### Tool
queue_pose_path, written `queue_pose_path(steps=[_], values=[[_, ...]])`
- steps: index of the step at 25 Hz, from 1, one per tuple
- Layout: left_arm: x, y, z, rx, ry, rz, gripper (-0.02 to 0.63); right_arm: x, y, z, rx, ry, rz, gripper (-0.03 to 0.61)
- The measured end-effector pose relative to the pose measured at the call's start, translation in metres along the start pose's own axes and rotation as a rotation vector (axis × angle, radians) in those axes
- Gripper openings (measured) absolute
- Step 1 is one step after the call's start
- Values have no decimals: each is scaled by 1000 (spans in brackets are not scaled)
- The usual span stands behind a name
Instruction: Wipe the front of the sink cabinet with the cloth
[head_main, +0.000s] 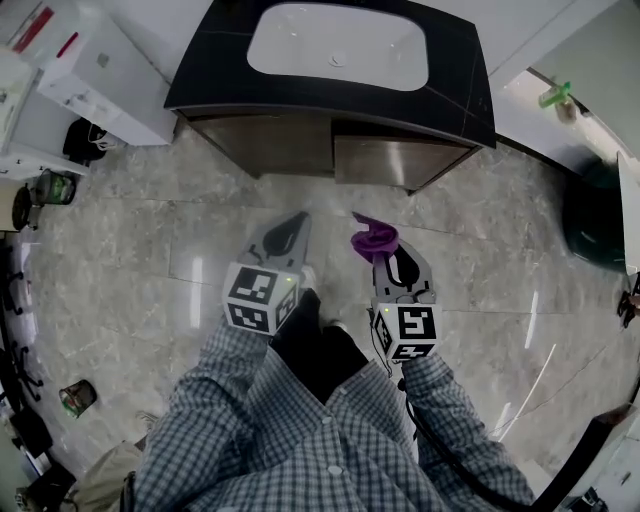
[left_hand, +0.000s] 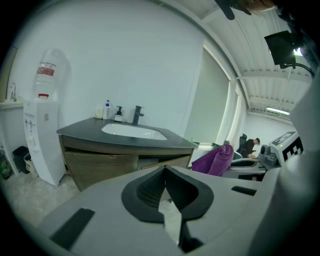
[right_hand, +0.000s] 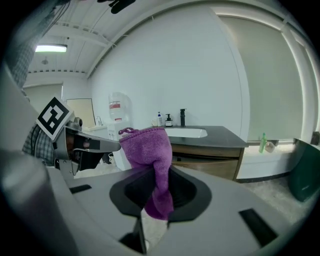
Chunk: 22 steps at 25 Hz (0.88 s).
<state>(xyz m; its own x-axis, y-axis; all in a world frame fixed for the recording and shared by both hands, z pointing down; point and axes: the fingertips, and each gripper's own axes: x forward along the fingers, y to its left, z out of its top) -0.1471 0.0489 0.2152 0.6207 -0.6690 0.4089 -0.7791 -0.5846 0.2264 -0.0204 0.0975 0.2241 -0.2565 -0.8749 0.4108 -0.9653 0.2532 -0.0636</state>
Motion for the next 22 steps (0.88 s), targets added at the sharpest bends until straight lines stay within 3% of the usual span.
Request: queue_pose_path(steps=[5,11,22], values=[[-38,-48,12,-40,-100,19,11,-53,5,13,-4,-73,8,74],[-95,-108,33,35,-207,20,11,-127,13,34,-9,-179,10,75],[-179,-153,58,126,-233,6,11,-217,32,81,-29,-268,19,75]])
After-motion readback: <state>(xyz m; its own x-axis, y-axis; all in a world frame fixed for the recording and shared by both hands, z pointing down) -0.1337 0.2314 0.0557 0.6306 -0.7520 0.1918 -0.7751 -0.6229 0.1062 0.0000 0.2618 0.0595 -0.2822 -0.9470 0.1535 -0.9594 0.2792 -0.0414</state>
